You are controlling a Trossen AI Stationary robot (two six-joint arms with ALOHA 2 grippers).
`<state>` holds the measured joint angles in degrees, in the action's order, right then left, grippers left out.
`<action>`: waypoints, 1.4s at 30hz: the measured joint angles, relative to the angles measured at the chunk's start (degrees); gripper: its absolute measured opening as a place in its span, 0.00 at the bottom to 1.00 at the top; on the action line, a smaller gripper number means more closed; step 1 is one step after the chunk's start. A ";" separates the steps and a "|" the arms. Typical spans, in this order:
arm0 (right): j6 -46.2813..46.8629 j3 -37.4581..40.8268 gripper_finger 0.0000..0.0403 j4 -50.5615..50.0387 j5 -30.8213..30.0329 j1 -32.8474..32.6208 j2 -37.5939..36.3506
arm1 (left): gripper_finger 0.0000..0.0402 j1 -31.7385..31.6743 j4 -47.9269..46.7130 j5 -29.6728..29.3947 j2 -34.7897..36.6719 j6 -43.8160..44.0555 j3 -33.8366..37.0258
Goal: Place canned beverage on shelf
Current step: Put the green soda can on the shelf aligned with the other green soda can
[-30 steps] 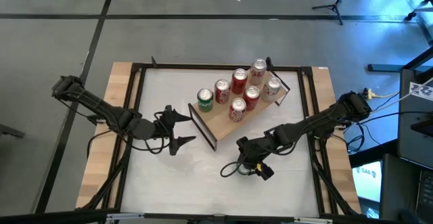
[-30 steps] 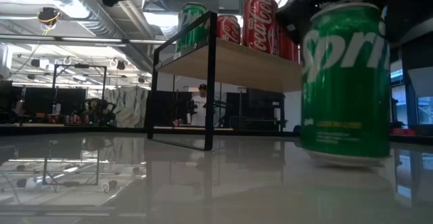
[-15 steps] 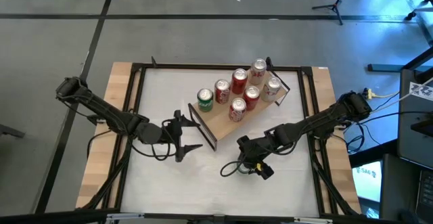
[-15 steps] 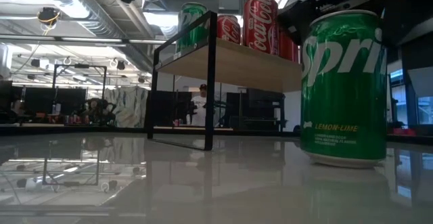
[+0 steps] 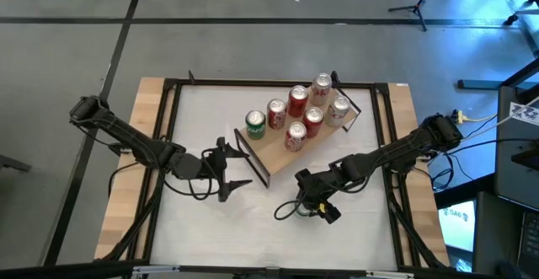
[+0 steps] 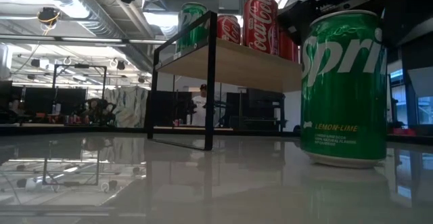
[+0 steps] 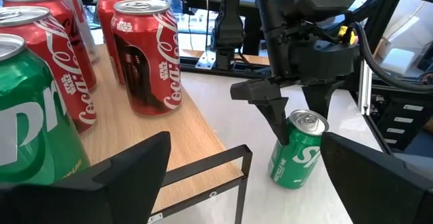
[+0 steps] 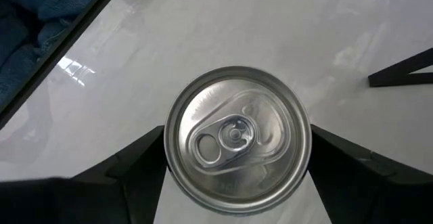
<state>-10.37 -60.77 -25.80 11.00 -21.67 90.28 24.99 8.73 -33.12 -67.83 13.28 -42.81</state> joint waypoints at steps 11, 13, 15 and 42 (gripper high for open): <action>0.00 0.00 0.80 -0.15 -0.04 0.00 0.00 | 0.92 0.00 -0.04 -0.02 0.00 0.00 0.00; 0.02 0.00 0.84 -0.20 -0.08 0.00 0.00 | 0.92 0.00 -0.07 -0.03 0.00 0.00 0.00; 0.82 0.00 0.90 -0.17 -0.07 0.00 0.02 | 0.92 0.00 -0.06 -0.04 0.00 0.01 0.00; 5.88 -6.24 0.98 -9.00 -0.94 -0.07 -0.13 | 0.92 0.02 -0.07 -0.02 0.00 0.11 0.00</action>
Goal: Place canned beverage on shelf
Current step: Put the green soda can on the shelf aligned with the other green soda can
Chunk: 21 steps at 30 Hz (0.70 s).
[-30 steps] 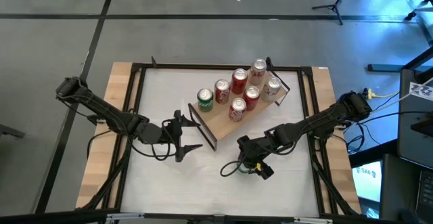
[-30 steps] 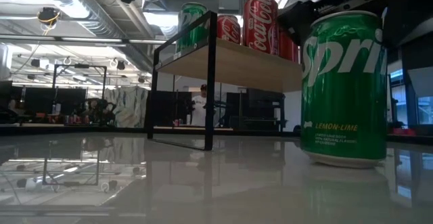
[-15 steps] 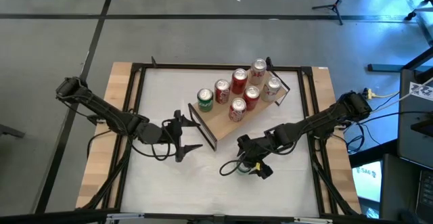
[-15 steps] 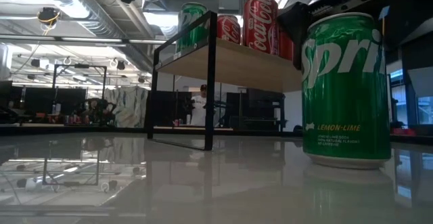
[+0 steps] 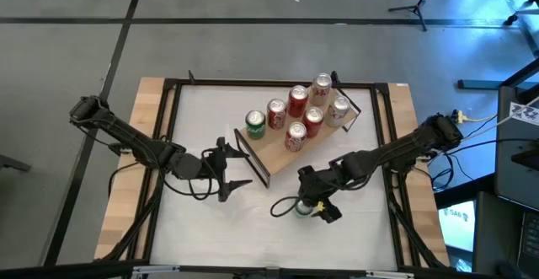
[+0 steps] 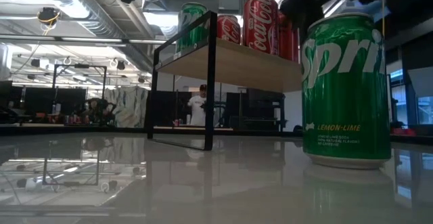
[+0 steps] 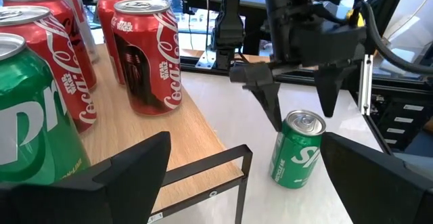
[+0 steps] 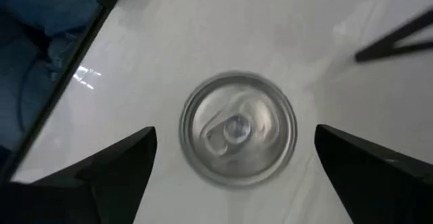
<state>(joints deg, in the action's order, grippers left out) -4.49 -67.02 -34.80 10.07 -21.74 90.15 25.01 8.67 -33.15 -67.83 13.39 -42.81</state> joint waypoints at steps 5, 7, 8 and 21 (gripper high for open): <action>7.37 -3.12 0.98 -6.97 0.04 0.00 -0.02 | 0.92 0.03 0.00 0.01 0.00 0.00 0.00; 11.41 -3.41 0.98 -8.37 0.08 0.00 -0.02 | 0.92 0.03 0.00 0.01 0.00 -0.01 0.00; 13.00 -3.44 0.98 -8.53 0.52 0.00 -0.02 | 0.92 0.03 -0.01 0.02 0.00 0.00 0.00; 23.72 -3.50 0.98 -8.53 4.02 -0.04 -0.02 | 0.92 0.03 -0.02 0.01 0.00 -0.03 0.00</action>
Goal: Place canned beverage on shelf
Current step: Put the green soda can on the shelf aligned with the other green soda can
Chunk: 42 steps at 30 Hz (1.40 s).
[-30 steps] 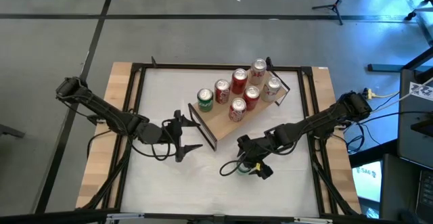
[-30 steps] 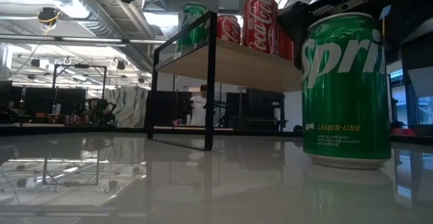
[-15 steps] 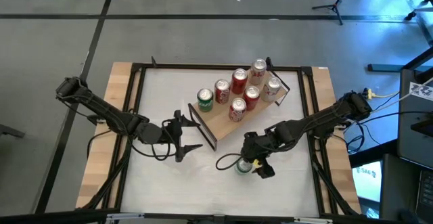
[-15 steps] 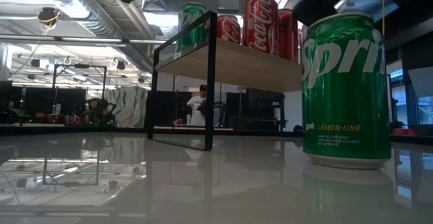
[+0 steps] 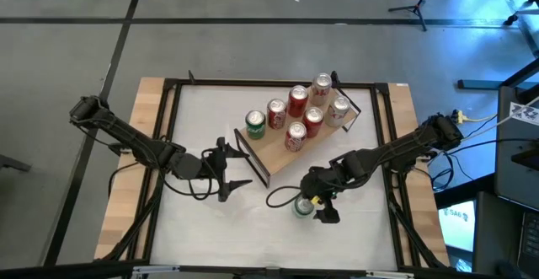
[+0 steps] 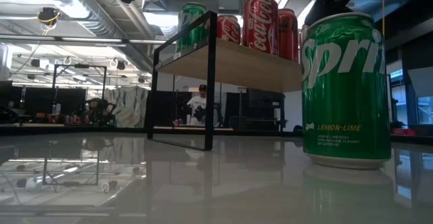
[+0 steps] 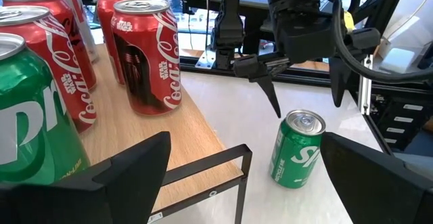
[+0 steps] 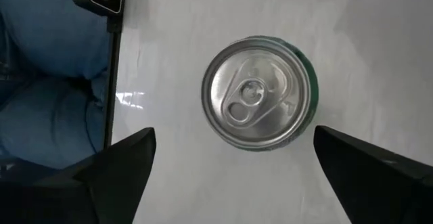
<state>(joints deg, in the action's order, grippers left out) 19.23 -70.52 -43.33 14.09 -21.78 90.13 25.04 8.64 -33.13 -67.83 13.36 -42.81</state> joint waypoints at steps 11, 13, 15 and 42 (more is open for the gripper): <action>0.92 0.02 0.98 2.13 0.83 0.00 0.00 | 0.92 0.02 -0.19 -0.23 0.00 -0.03 -0.02; -0.47 0.02 0.98 1.48 1.74 0.00 0.00 | 0.92 0.02 -0.06 -0.23 0.00 -0.03 0.00; -1.61 0.02 0.98 1.10 2.45 -0.34 0.02 | 0.92 0.02 0.04 -0.23 0.00 0.01 0.00; -1.87 0.04 0.98 3.26 -6.60 -3.01 0.04 | 0.92 0.00 1.31 -0.25 0.02 -0.03 0.00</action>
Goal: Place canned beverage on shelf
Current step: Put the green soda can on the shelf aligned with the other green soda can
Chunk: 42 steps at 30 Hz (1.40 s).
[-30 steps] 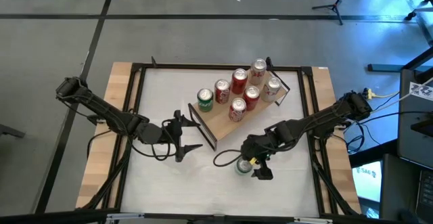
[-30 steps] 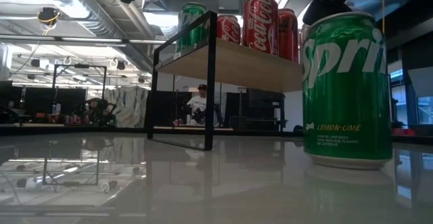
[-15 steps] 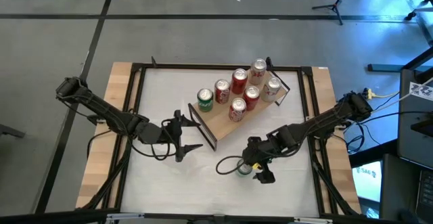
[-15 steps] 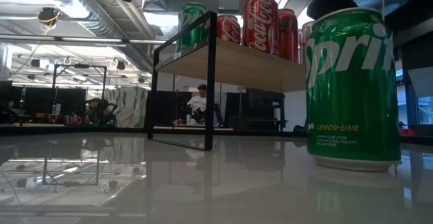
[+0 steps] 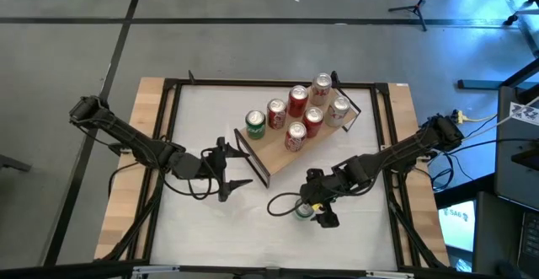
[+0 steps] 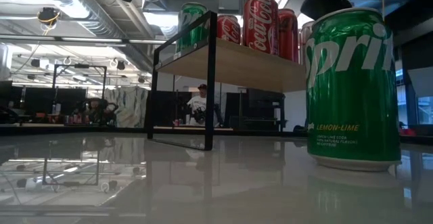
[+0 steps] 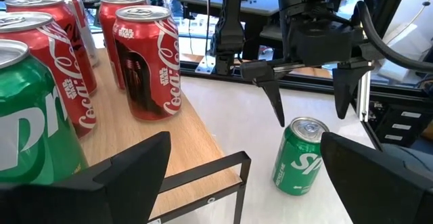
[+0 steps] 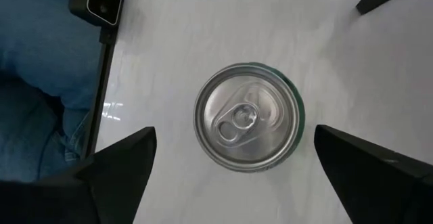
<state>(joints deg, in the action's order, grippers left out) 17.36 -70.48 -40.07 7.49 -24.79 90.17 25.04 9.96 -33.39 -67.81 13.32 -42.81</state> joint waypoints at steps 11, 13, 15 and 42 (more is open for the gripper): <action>0.84 0.00 0.98 0.15 -3.49 0.02 0.00 | 0.92 -0.04 0.00 -0.46 0.00 -1.92 0.00; 2.44 0.00 0.98 0.16 -4.20 0.02 0.00 | 0.92 -0.08 0.00 -0.47 0.00 -1.95 -0.01; 5.50 0.00 0.98 0.17 -4.79 0.02 0.00 | 0.92 -0.36 0.01 -0.46 0.00 -1.95 0.00; 10.63 0.02 0.98 5.88 -9.24 -3.20 0.02 | 0.92 -2.87 0.00 1.45 0.00 -1.49 0.00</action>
<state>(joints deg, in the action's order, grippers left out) 27.99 -70.46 -34.19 -1.75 -27.99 90.19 22.17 9.96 -31.93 -67.81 11.84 -42.81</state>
